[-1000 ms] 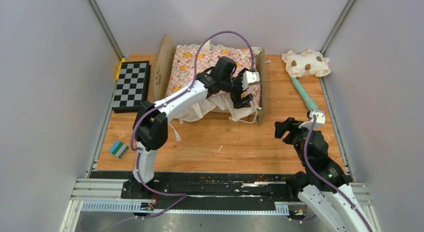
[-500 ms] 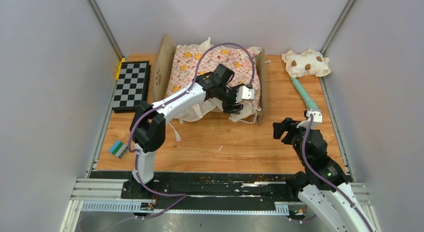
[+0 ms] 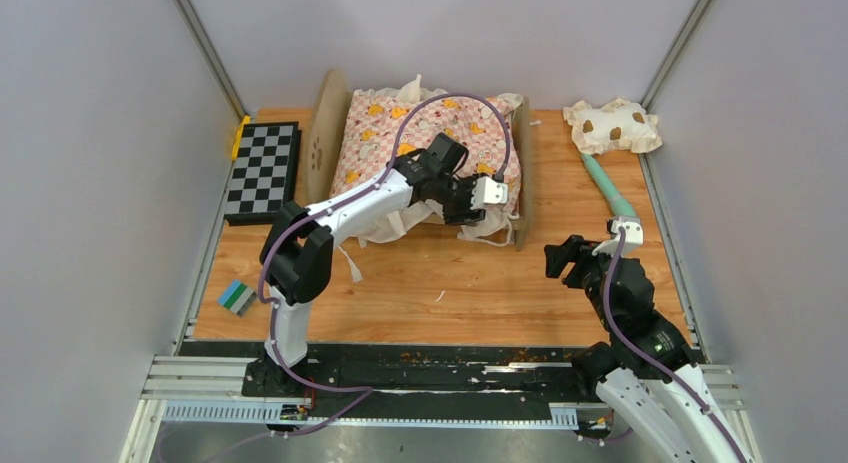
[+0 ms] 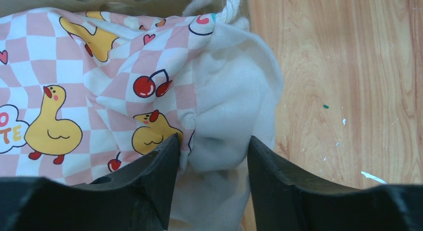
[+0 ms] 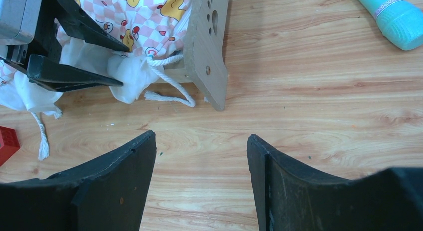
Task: Set up the pet bed
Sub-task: Cross the ropes on the bed frame.
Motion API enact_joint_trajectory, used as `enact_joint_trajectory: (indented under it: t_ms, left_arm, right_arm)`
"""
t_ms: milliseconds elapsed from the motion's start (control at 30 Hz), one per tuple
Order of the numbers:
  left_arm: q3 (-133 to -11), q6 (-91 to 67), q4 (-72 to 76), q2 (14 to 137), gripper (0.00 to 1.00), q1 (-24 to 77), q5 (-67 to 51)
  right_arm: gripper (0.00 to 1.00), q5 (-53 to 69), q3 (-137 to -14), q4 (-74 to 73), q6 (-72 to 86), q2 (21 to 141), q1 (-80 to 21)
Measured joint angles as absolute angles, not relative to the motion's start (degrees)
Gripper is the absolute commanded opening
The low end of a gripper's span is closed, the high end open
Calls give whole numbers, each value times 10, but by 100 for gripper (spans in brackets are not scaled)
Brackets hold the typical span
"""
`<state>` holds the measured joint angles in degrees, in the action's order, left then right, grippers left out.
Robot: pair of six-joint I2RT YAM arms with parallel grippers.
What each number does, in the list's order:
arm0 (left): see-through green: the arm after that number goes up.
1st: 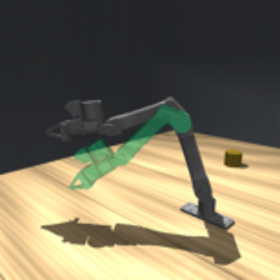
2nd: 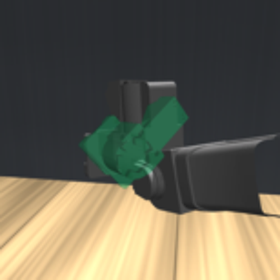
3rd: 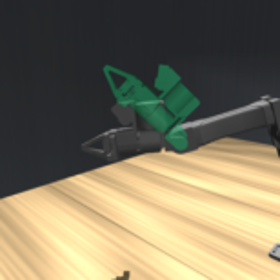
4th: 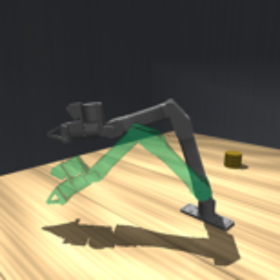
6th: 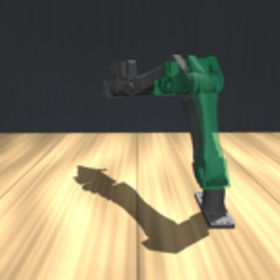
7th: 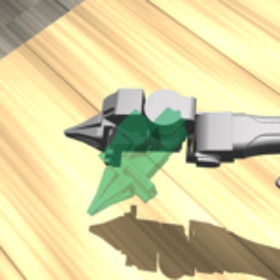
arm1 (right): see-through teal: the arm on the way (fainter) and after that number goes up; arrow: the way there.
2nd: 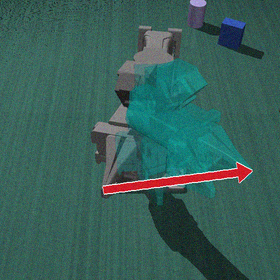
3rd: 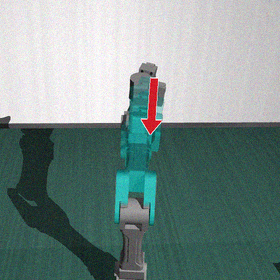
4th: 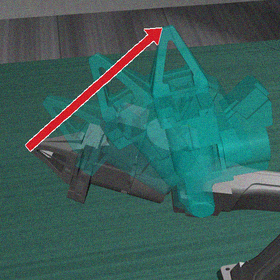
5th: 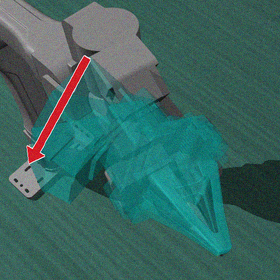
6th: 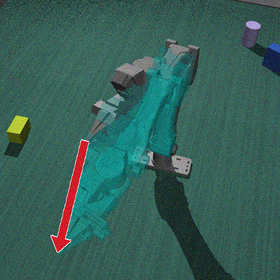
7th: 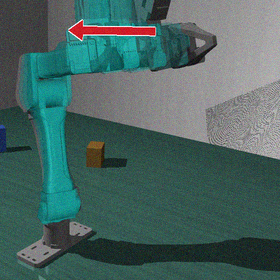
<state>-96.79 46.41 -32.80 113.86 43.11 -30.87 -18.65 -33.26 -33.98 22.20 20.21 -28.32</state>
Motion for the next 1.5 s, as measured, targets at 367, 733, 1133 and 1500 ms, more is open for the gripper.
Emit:
enact_joint_trajectory:
  t_ms: [367,733,1133,1500]
  left_arm:
    - [-968,464,-326,1143,64,431,-310]
    - [-991,465,-350,1189,21,432,-315]
    - [-1031,435,-394,1202,0,430,-311]
    - [-1103,384,-402,1224,0,431,-313]
  right_arm:
    - [67,-184,-333,-340,222,200,-283]
    - [67,-184,-333,-340,221,196,-283]
    - [67,-184,-331,-334,221,194,-283]
    - [67,-180,-296,-318,235,193,-283]
